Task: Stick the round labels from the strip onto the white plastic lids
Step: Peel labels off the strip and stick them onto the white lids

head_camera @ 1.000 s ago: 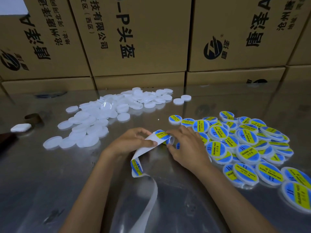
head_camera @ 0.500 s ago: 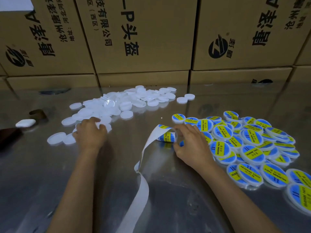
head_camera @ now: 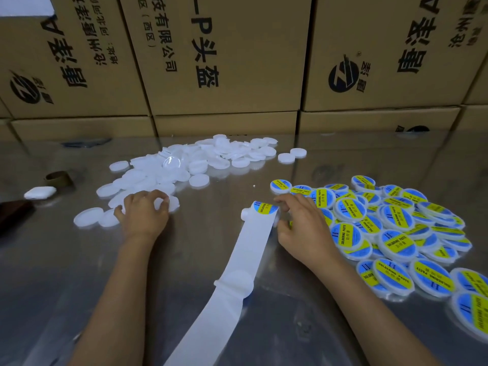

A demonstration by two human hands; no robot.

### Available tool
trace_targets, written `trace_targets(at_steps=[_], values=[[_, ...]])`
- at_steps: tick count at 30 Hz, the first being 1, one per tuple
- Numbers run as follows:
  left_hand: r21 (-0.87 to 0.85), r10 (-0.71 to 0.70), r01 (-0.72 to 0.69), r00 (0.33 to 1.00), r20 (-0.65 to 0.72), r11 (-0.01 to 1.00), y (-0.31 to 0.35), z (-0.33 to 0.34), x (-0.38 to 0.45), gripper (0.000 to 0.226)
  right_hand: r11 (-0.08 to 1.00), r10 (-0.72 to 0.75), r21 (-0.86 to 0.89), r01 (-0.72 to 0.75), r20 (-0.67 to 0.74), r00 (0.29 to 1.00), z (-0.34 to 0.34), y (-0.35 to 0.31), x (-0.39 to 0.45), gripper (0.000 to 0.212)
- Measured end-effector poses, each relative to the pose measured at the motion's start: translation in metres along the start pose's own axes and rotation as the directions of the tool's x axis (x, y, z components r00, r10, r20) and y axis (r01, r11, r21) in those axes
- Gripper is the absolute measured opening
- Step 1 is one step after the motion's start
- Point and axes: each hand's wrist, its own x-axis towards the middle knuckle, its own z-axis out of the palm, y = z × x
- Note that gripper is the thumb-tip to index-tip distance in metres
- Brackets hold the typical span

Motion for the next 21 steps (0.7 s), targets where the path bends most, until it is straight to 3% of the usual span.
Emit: trace_targets(at_steps=[9,13,18,21], values=[[-0.048,-0.014,0.012,0.999,-0.036,0.999,0.001,0.0,0.001,0.015,0.994,0.036,0.109,-0.024,-0.105,0.994,0.004,-0.001,0.004,0.021],[-0.052,0.021,-0.023,0.999,-0.029,0.998,0.006,0.0,-0.001,0.017,0.999,0.049,0.023,-0.047,-0.058,0.997,0.009,-0.004,0.003,0.026],[-0.03,0.022,-0.022,1.0,-0.003,0.999,0.009,-0.002,-0.003,0.012,0.998,0.041,0.038,-0.042,0.033,0.999,0.009,-0.003,0.002,0.02],[-0.135,-0.005,0.001,1.0,-0.024,0.991,0.011,-0.005,-0.002,0.015,0.997,0.042,0.06,-0.046,0.066,0.997,0.008,-0.002,0.003,0.028]])
